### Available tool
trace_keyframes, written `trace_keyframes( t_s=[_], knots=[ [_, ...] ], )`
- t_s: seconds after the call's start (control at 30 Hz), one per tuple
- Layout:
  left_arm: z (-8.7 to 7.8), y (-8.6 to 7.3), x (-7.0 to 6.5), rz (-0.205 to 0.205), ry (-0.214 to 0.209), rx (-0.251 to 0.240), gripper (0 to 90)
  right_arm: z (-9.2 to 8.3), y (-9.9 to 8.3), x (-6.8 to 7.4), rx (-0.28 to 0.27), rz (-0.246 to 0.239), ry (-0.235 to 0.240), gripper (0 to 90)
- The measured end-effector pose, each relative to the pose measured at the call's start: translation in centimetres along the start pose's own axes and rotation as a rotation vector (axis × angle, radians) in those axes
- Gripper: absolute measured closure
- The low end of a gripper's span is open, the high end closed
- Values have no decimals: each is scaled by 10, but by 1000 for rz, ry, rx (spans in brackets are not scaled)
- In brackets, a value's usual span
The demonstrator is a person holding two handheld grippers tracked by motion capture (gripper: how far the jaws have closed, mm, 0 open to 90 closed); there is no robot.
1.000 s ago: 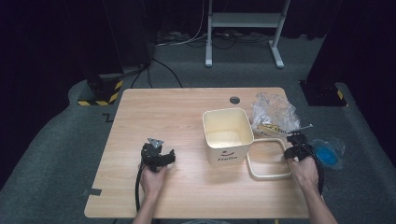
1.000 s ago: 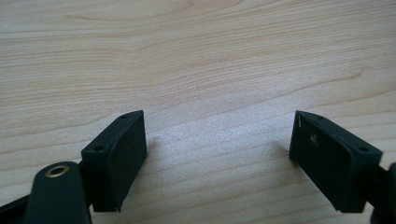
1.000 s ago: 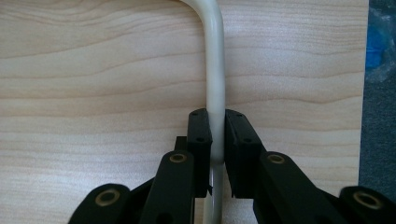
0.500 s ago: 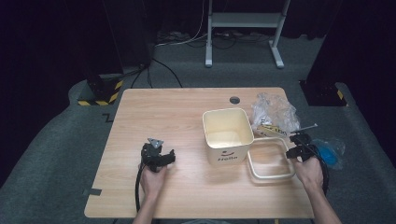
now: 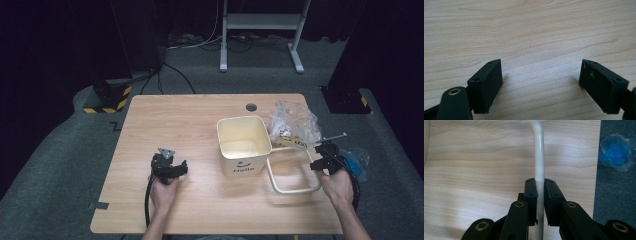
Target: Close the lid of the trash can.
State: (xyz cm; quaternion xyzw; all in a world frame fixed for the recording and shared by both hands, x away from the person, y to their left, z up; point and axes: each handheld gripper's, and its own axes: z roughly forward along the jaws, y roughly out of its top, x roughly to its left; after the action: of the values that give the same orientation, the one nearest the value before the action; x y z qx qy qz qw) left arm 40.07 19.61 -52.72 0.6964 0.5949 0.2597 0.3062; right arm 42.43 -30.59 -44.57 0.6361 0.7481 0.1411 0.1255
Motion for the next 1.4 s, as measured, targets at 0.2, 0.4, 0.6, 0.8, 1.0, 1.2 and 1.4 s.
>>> trace_keyframes(
  t_s=[0.2, 0.4, 0.6, 0.8, 1.0, 1.2, 1.4],
  knots=[
    [0, 0, 0, -1, -1, 0, 188, -7, -4, -1, 5, -3, -13, 815],
    [0, 0, 0, -1, 0, 0, 188, -11, -6, 0, 17, -3, 1, 815],
    [0, 0, 0, 0, 0, 0, 188, -25, -9, 1, 5, -16, 2, 815],
    [0, 0, 0, 0, 0, 0, 188, -29, -9, -1, 3, -14, 9, 816],
    [0, 0, 0, 0, 0, 0, 188, -42, -8, 1, -10, -26, 5, 816],
    [0, 0, 0, 0, 0, 0, 188, -57, -6, -2, -34, -22, 8, 817],
    [0, 0, 0, 0, 0, 0, 188, -69, -1, -2, -50, -23, 10, 817]
  ],
)
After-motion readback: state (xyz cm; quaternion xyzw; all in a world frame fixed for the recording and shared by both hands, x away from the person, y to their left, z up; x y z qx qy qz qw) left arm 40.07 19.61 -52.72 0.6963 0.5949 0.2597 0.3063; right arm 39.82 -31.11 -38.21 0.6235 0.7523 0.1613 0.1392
